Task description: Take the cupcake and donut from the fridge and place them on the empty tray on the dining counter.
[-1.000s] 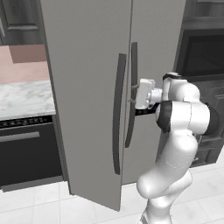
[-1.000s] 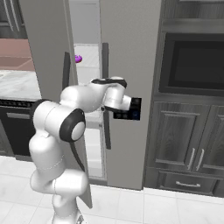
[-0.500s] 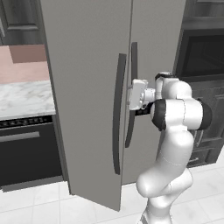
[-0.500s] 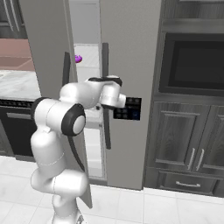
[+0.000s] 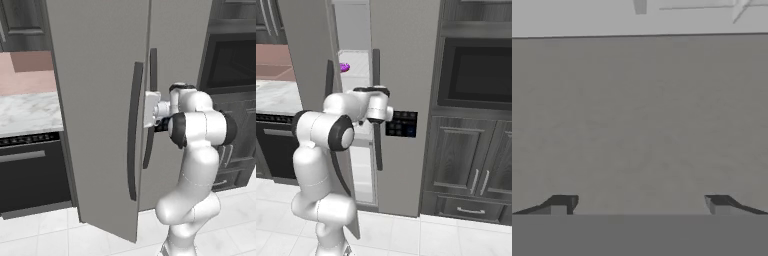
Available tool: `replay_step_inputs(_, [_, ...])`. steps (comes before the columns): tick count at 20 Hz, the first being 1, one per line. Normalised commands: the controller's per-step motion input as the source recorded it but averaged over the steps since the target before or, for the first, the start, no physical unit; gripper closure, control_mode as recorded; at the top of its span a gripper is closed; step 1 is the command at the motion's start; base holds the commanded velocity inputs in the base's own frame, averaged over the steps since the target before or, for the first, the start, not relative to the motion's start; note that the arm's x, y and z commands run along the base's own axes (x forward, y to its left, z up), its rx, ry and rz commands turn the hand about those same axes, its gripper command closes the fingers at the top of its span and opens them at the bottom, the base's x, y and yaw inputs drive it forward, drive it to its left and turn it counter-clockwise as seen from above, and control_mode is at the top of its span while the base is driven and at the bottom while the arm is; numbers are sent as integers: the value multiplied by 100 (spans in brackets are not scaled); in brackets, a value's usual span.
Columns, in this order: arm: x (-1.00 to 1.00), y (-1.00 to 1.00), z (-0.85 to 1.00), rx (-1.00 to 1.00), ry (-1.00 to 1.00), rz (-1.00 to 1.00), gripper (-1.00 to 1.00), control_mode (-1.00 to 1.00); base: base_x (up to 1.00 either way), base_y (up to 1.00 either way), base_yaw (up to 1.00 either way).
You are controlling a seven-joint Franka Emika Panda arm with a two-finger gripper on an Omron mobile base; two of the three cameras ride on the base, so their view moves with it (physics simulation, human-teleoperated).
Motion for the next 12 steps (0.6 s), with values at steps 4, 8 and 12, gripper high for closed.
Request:
replay_step_inputs(4, [-65, 38, 0, 5, 1, 10, -100, -100, 0, 0, 0])
replay_step_inputs(8, [-88, 52, 0, 3, 0, 6, -100, -100, 0, 0, 0])
replay_step_inputs(12, [-96, 100, 0, 0, 0, 1, -100, -100, 0, 0, 0])
